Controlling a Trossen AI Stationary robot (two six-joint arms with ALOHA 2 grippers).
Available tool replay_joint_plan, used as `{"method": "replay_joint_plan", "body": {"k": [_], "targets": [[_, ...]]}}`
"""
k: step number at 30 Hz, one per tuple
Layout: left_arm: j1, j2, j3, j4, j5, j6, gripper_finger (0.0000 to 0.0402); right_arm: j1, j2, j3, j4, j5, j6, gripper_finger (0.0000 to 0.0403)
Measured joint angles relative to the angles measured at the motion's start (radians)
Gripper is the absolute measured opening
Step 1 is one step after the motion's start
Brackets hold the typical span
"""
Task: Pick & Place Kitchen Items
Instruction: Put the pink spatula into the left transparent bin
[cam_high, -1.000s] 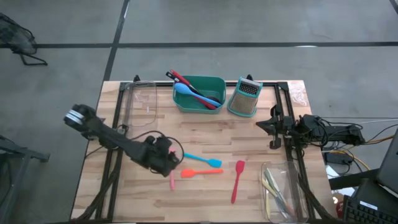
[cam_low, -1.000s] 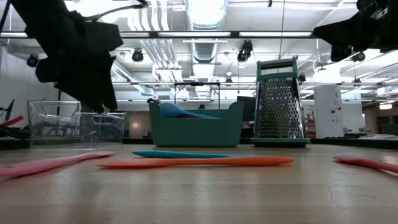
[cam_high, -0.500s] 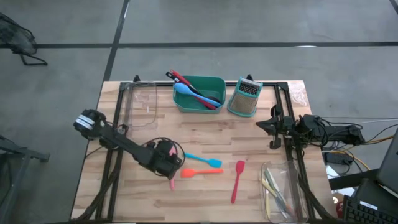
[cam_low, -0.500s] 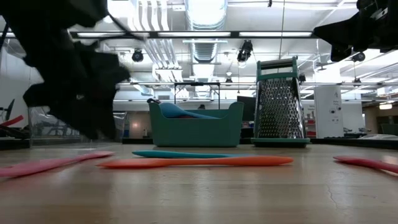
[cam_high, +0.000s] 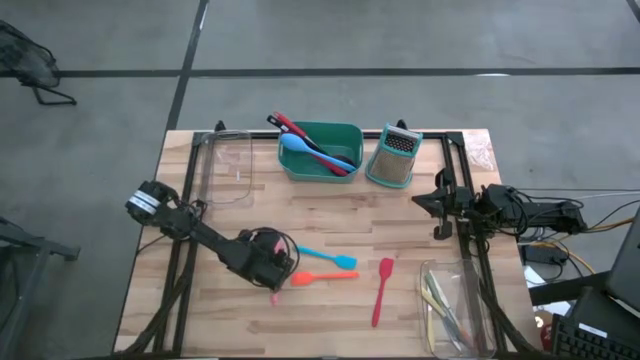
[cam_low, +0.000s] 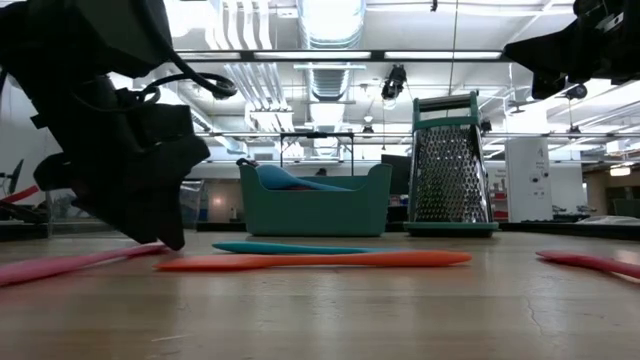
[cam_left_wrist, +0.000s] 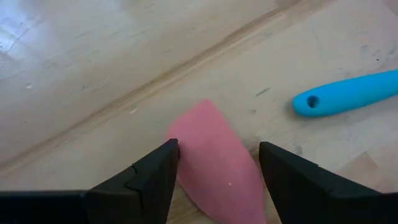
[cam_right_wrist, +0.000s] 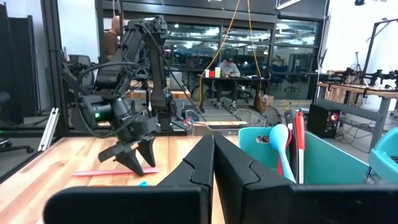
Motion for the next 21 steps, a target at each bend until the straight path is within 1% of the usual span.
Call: {"method": "replay_joint_plan", "body": {"k": [3, 5, 17, 21], "targets": [[-0.004, 0.002, -0.001, -0.001, 0.006, 0.010, 0.0222, 0.000, 0.000, 0.000, 0.000, 0.000, -0.002, 0.0008], [-0.004, 0.002, -0.001, -0.003, 0.011, 0.010, 0.0208, 0.000, 0.000, 0.000, 0.000, 0.000, 0.000, 0.0008], [-0.004, 0.003, -0.004, -0.024, 0.033, 0.011, 0.0073, 0.000, 0.000, 0.000, 0.000, 0.000, -0.002, 0.0008], [-0.006, -0.028, 0.004, -0.027, 0.023, 0.015, 0.0053, 0.000, 0.000, 0.000, 0.000, 0.000, 0.000, 0.0008]]}}
